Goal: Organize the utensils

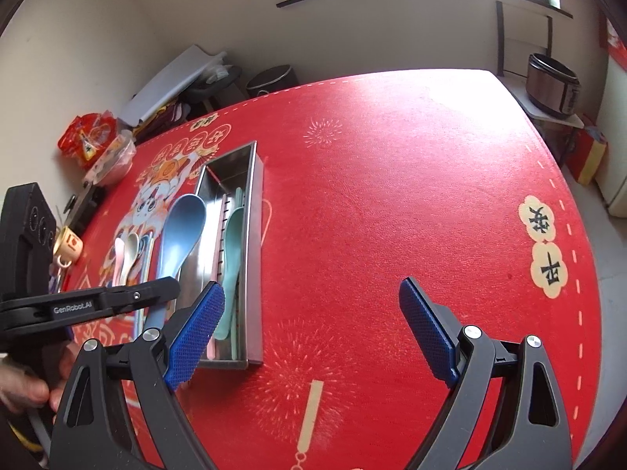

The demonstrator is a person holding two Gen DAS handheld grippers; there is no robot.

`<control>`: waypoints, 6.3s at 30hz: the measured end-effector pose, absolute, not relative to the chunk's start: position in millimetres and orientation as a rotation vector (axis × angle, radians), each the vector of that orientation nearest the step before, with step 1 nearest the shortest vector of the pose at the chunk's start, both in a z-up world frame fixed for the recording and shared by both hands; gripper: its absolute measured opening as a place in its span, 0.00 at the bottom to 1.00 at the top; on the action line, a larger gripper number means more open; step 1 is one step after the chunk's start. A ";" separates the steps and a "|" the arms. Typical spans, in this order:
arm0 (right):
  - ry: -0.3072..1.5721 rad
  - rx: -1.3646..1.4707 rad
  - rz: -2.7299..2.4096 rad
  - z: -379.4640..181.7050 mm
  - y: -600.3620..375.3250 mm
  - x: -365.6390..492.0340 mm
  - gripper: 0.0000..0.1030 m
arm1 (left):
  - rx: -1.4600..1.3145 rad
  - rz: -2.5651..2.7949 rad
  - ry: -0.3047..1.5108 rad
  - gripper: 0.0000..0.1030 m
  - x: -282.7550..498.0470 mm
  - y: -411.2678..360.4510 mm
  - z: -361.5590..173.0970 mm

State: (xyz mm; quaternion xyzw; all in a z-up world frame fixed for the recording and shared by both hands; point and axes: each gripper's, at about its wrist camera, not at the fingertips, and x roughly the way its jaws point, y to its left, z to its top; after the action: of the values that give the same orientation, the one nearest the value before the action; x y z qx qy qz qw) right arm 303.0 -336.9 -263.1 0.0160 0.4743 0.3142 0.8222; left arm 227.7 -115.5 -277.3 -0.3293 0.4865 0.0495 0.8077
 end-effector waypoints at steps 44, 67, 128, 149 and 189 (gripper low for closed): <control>1.019 0.072 0.650 -252.8 -303.9 276.6 0.85 | -0.377 0.167 0.987 0.24 206.2 -97.3 -249.9; 1.102 -0.024 0.583 -257.9 -224.1 220.1 0.85 | -0.584 0.299 0.945 0.23 101.8 87.8 -307.1; 1.197 0.049 0.584 -277.2 -200.0 219.1 0.85 | -0.643 0.175 1.041 0.26 76.0 87.6 -323.7; 1.167 -0.023 0.754 -268.3 -170.8 199.7 0.85 | -0.546 0.112 1.036 0.07 82.8 68.9 -338.1; 1.187 -0.306 0.757 -323.5 -88.6 194.5 0.06 | -0.598 0.099 0.978 0.06 60.6 80.6 -335.3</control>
State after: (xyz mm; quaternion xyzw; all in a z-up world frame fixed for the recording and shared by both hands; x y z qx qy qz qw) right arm 194.5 -88.6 -323.5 -0.1400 0.5435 0.3466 0.7516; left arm 60.6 80.6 -335.3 -0.2827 0.4624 0.0470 0.8391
